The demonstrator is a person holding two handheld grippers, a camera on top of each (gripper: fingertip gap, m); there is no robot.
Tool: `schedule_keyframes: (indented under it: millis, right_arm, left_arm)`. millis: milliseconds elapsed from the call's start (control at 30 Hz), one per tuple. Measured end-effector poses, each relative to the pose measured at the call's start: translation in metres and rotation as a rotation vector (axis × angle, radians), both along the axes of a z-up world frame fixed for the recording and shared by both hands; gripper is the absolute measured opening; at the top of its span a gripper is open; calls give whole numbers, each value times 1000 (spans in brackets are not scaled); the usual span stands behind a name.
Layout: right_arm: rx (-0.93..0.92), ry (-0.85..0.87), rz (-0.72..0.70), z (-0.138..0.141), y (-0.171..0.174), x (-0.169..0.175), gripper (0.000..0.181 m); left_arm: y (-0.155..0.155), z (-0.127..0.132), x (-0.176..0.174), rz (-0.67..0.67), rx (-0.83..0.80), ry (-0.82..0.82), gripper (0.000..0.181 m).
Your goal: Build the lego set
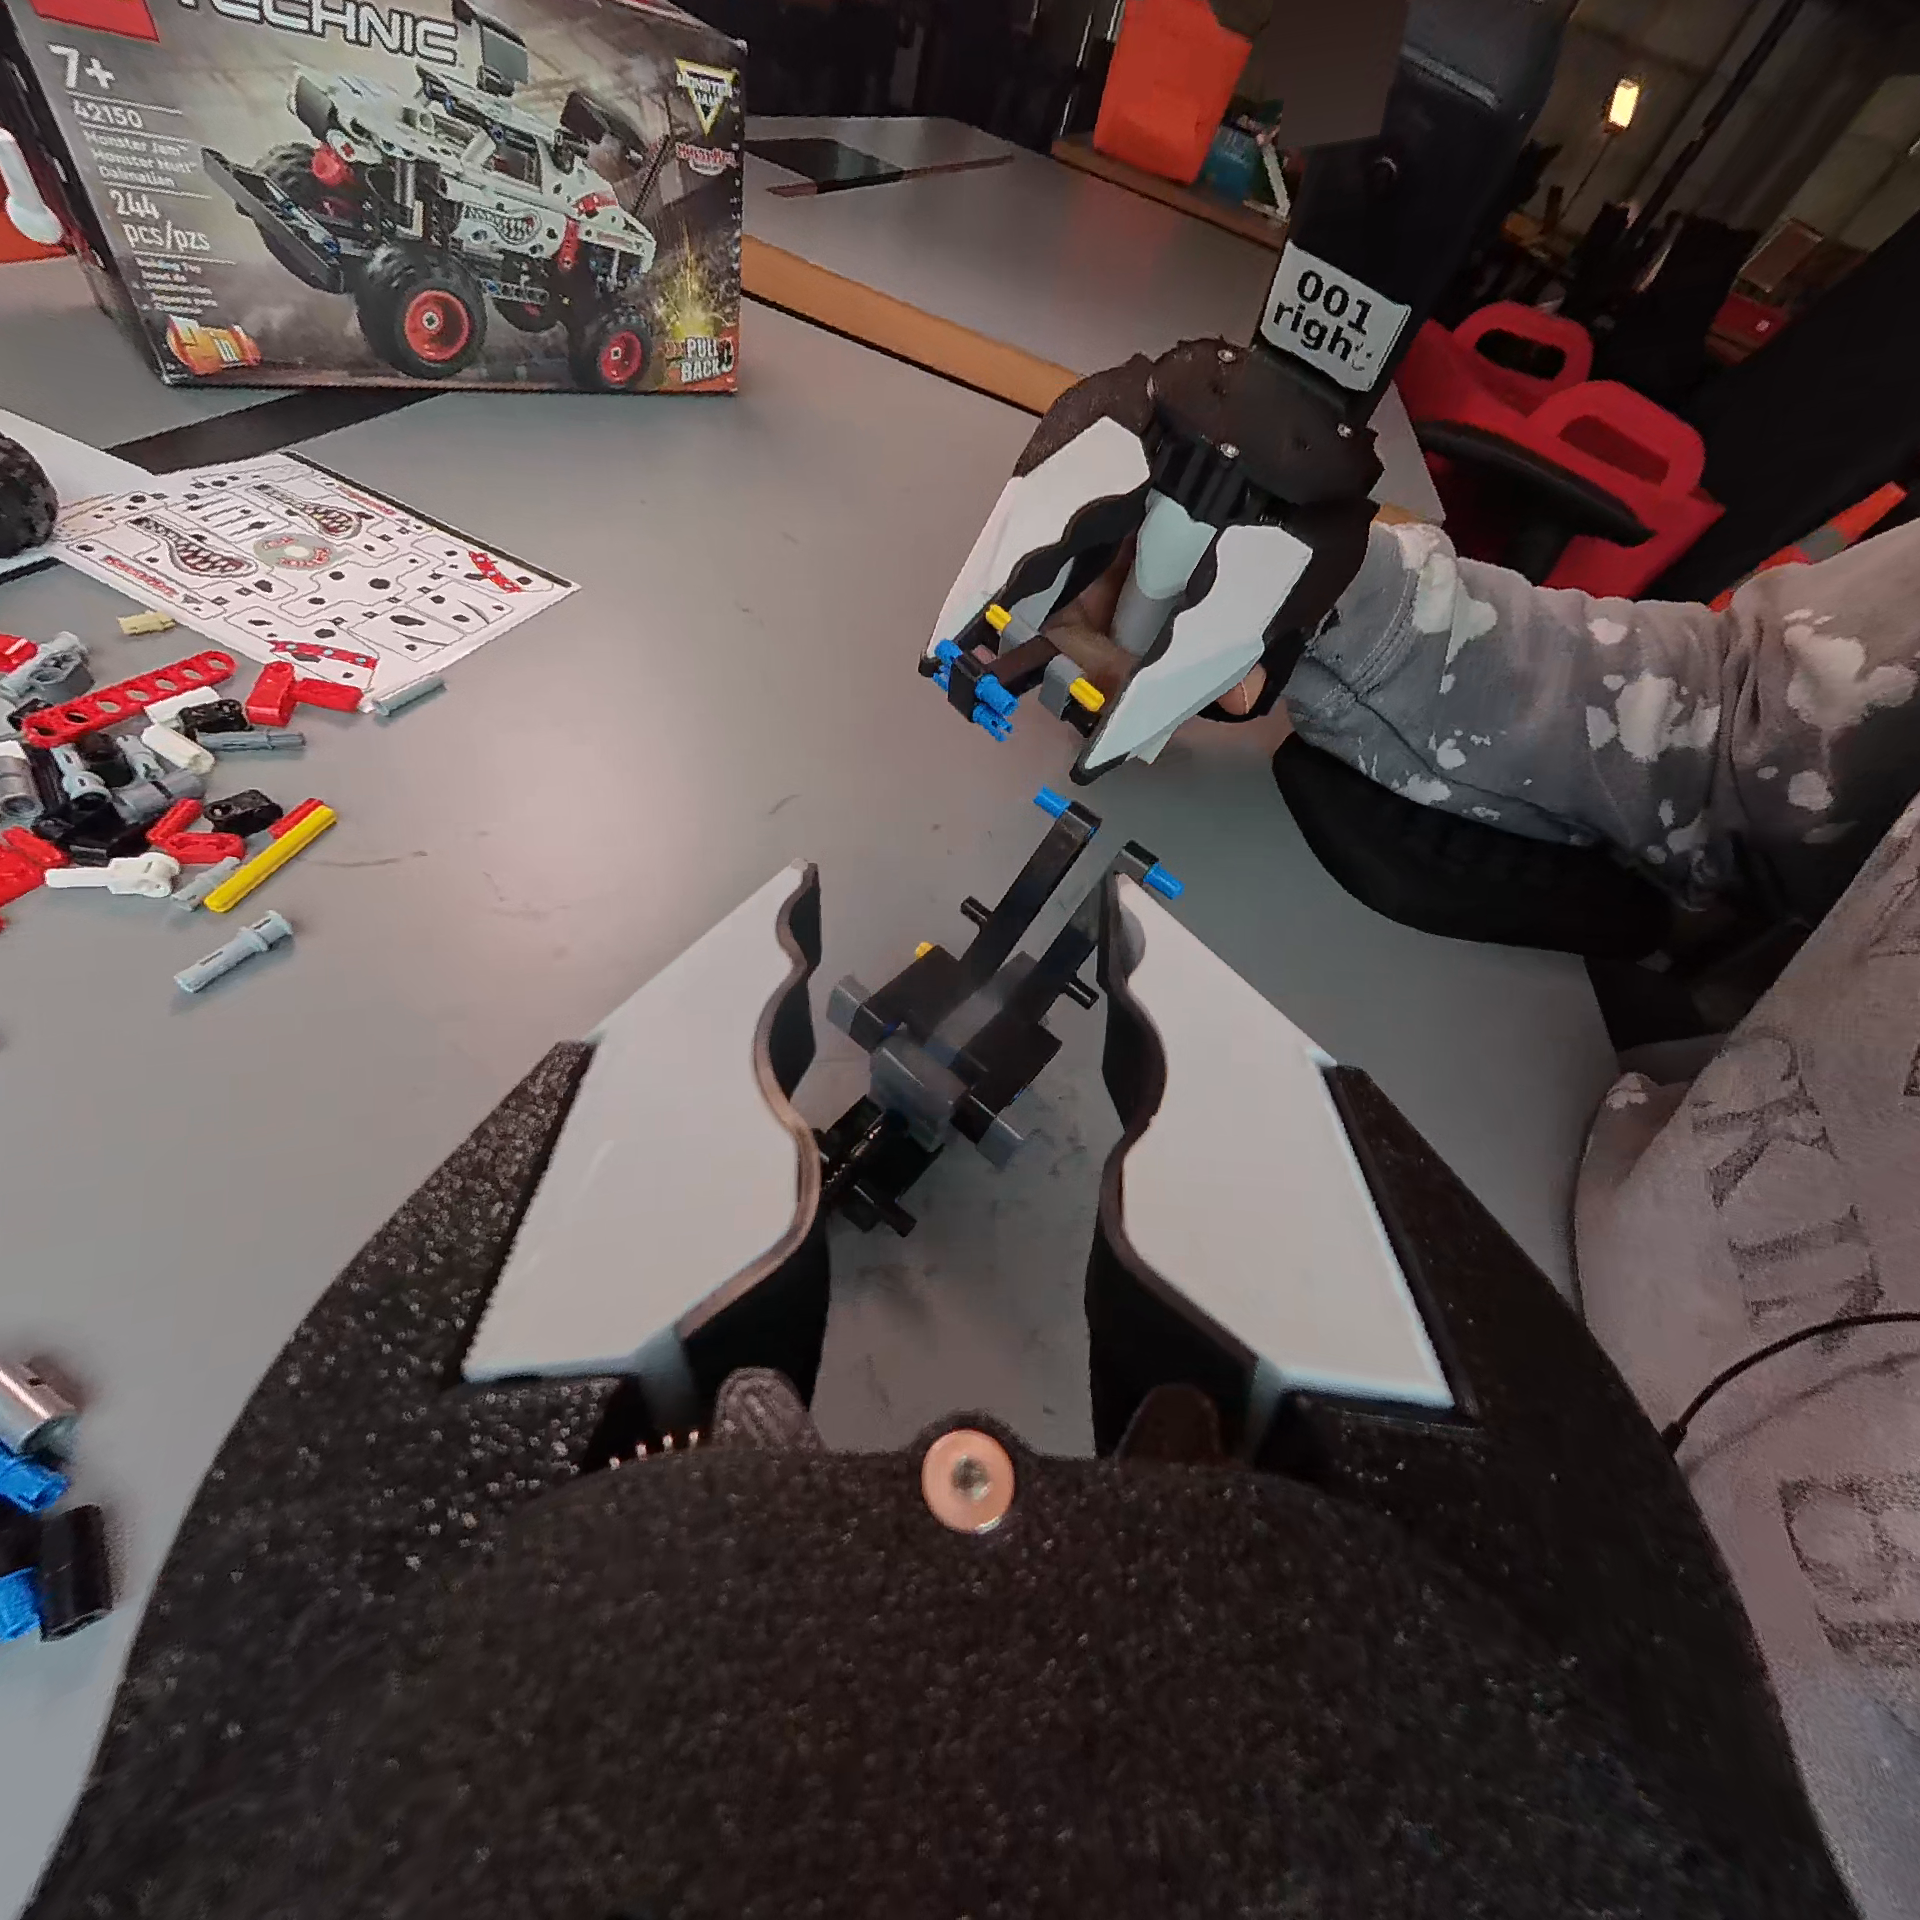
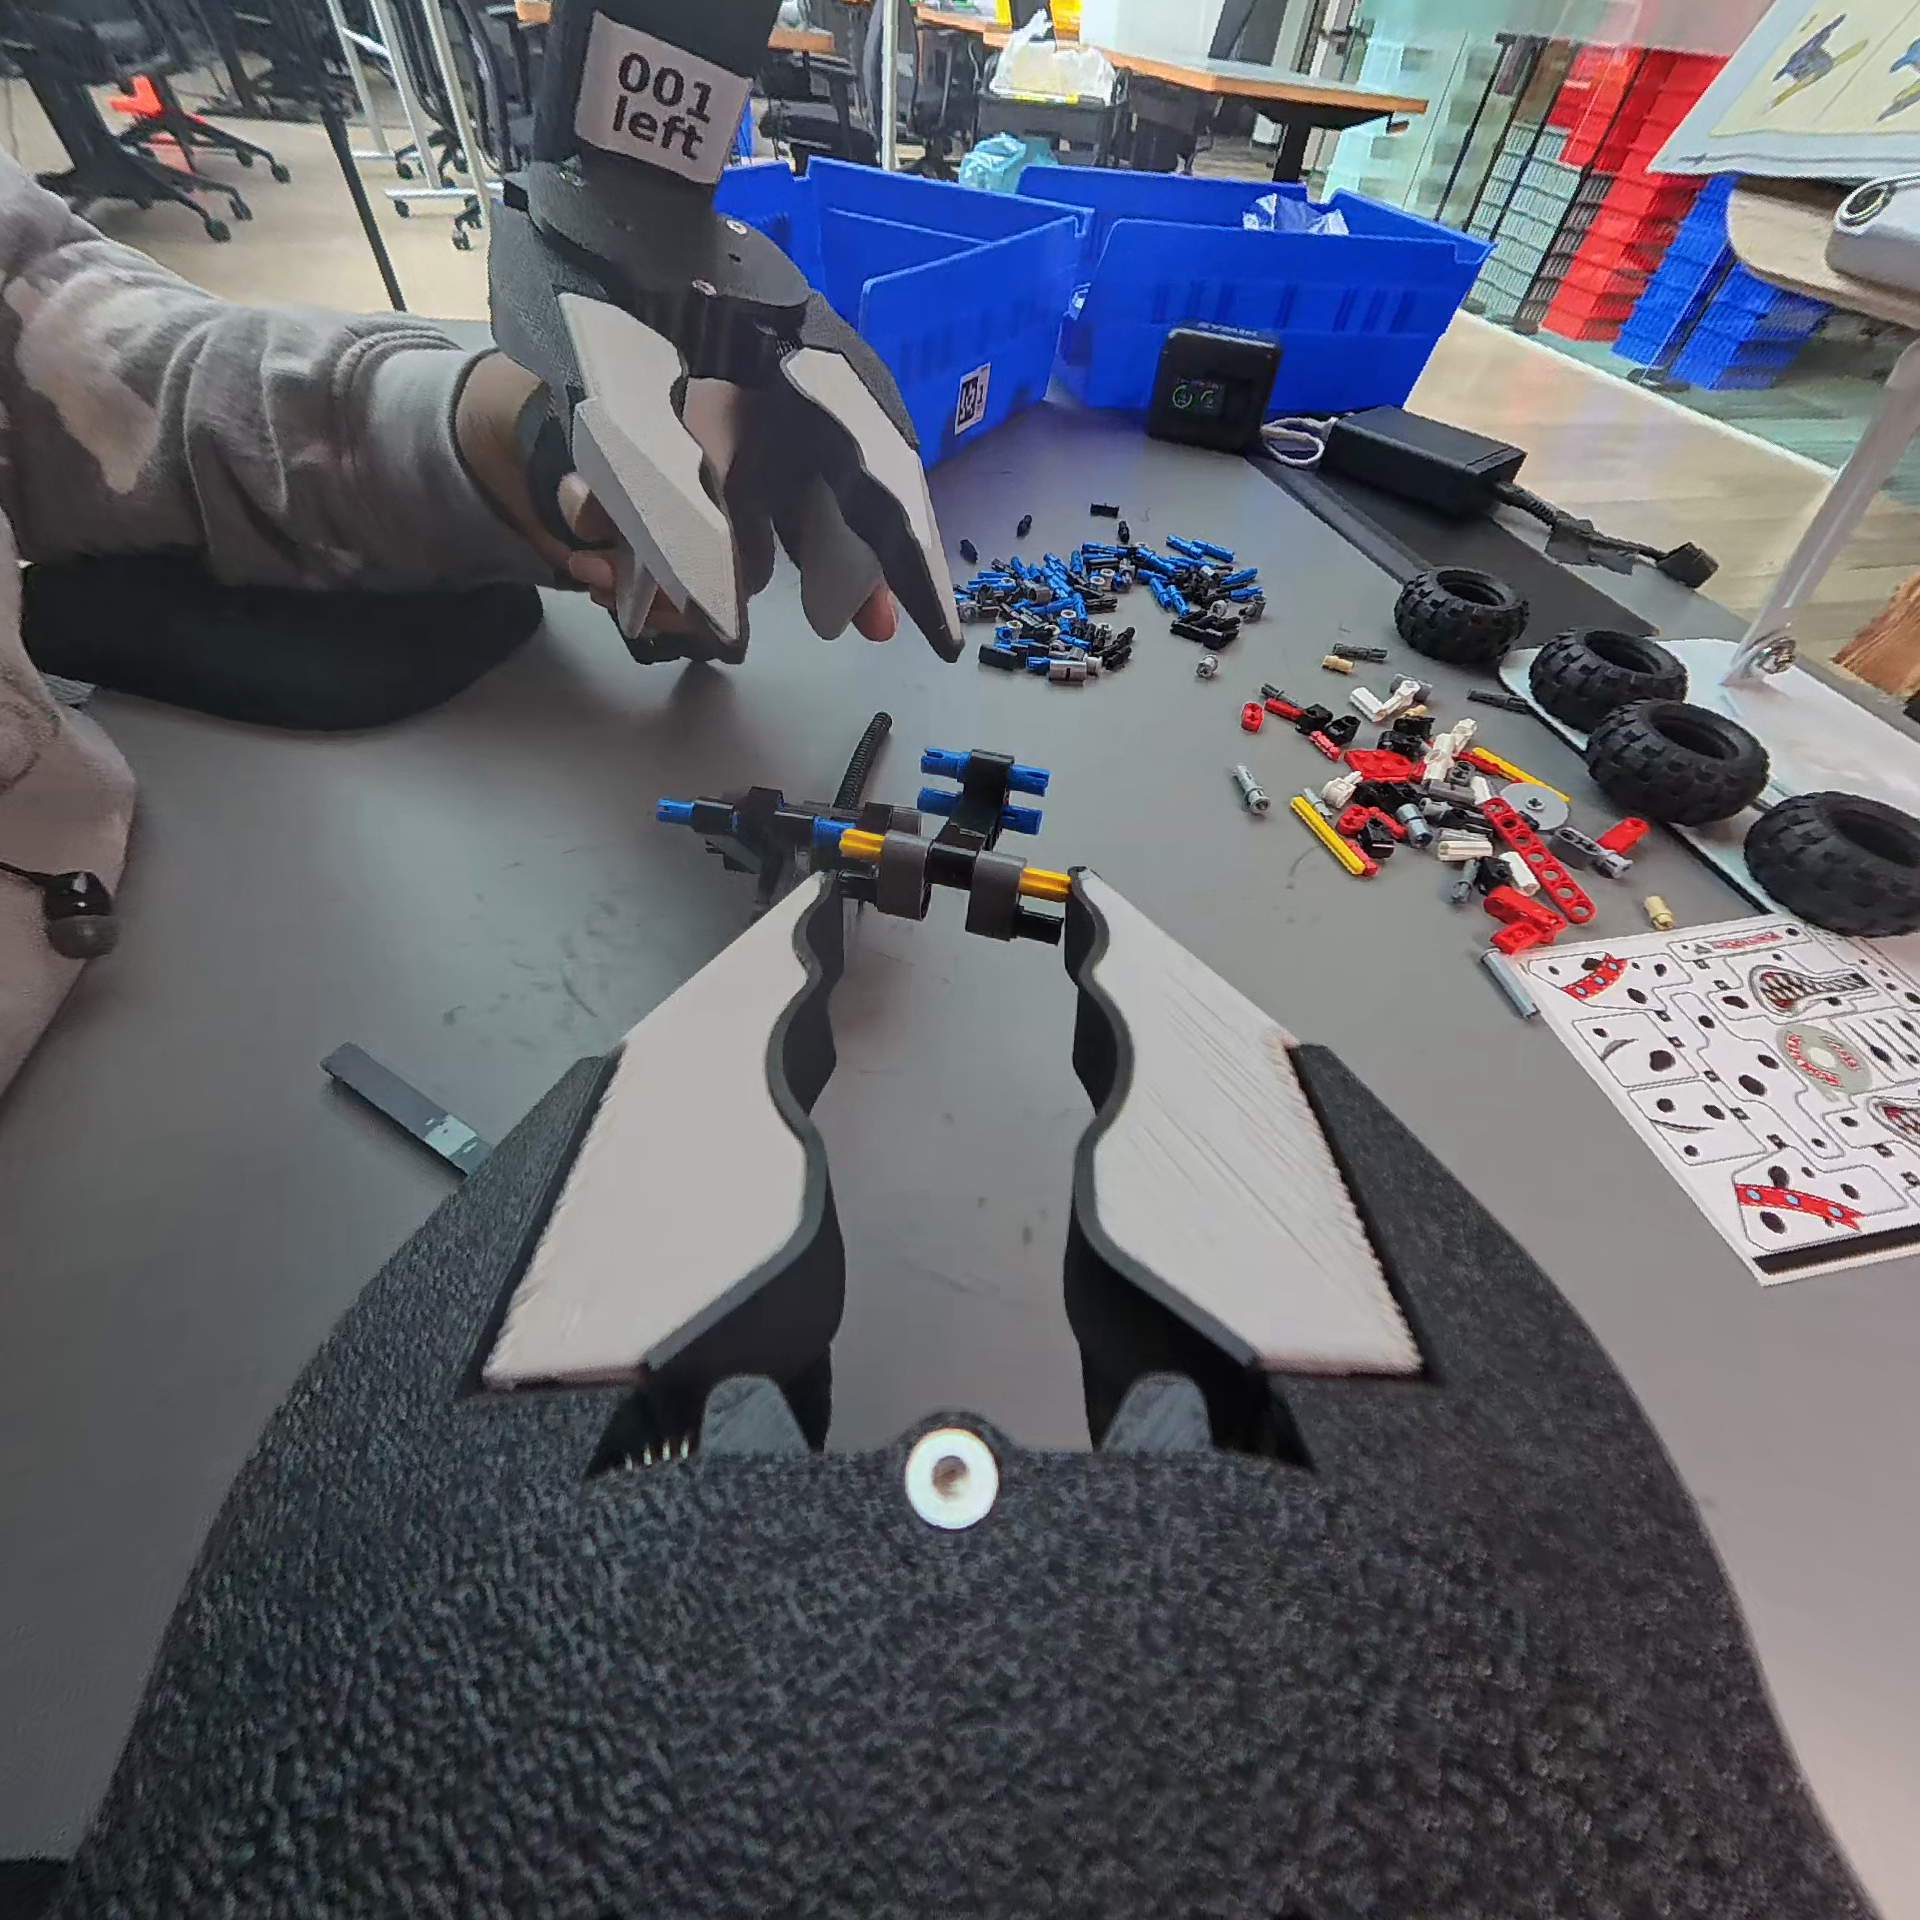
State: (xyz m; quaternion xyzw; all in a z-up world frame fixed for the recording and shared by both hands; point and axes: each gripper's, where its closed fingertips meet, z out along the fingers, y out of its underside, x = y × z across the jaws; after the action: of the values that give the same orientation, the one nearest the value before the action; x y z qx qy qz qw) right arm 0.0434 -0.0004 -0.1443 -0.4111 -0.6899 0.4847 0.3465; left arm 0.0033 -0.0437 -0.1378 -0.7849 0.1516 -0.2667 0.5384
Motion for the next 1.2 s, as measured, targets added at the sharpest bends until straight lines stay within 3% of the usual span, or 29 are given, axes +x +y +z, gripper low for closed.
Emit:
schedule_keyframes:
  millis: [233, 833, 1200]
  right_arm:
    - [-21, -23, 9, -7, 0, -1, 43]
    - [-162, 20, -11, 16, 7, 1, 43]
    - [-155, 23, -7, 18, 3, 1, 43]
  left_arm:
    - [-7, -13, 13, -115, -38, 57, 61]
    - [-3, -24, 17, -104, -45, 128, 56]
    - [-3, -1, 9, -60, 5, -9, 48]
